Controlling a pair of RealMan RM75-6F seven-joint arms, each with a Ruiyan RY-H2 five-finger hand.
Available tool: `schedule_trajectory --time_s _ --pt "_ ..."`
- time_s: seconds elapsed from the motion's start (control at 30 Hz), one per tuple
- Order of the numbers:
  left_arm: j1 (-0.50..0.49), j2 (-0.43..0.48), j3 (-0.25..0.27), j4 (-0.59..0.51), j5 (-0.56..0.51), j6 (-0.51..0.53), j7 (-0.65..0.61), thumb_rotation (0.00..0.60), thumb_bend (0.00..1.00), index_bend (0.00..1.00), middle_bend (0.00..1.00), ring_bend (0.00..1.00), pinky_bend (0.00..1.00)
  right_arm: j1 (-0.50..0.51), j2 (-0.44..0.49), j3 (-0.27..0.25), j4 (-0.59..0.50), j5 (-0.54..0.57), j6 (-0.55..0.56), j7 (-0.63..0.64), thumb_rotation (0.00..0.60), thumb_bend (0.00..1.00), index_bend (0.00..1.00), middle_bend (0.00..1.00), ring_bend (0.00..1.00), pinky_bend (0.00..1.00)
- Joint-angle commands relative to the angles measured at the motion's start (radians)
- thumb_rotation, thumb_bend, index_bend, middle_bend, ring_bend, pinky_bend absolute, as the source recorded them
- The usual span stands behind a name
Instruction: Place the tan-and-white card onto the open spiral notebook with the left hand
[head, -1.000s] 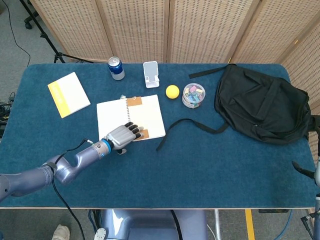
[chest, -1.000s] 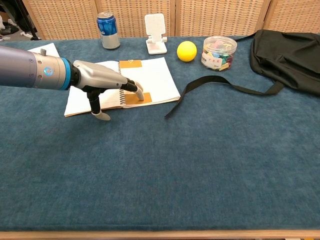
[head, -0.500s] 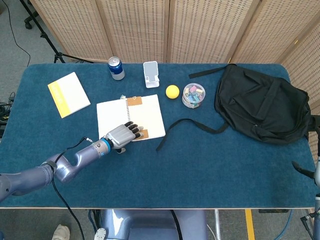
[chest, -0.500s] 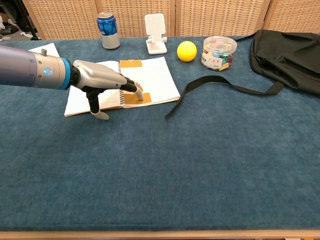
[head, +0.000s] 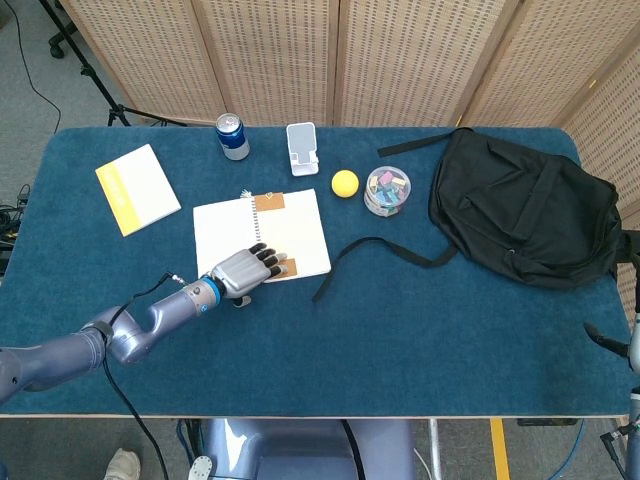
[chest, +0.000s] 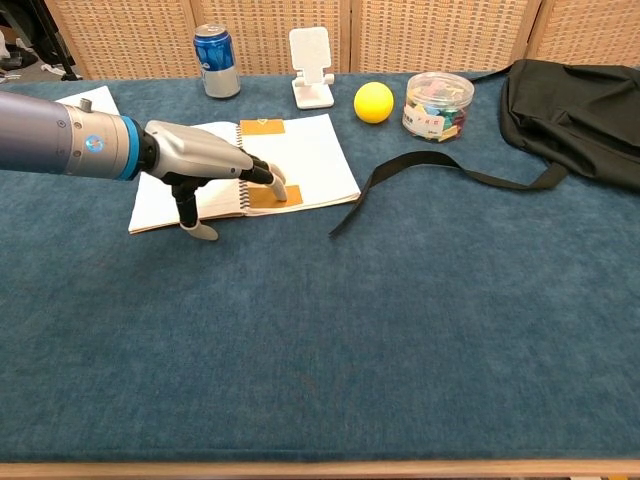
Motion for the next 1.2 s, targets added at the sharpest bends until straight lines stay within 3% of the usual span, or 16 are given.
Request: schedule_trajectory --time_s 0.03,0.47,0.9,1.2 --pt "0.001 0.003 0.002 -0.001 0.006 0.003 0.004 0.6 0.3 0.21 0.0 0.0 0.02 -0.001 0.001 0.0 0.0 -0.001 0.001 0.0 0.6 0.0 0.02 0.0 0.0 0.0" --pt "0.002 0.009 -0.005 -0.016 0.015 0.012 -0.008 0.6 0.3 0.21 0.0 0.0 0.02 -0.001 0.001 -0.001 -0.001 -0.002 0.001 -0.001 0.6 0.0 0.02 0.0 0.0 0.0" --pt "0.011 0.072 -0.02 -0.081 0.026 0.05 -0.031 0.6 0.3 0.22 0.0 0.0 0.02 -0.001 0.001 -0.004 -0.003 -0.007 0.001 0.0 0.6 0.0 0.02 0.0 0.0 0.0" --pt "0.078 0.201 -0.057 -0.217 0.007 0.196 -0.017 0.6 0.27 0.21 0.0 0.0 0.02 -0.004 0.005 -0.009 -0.013 -0.024 0.006 0.007 0.6 0.0 0.02 0.0 0.0 0.0"
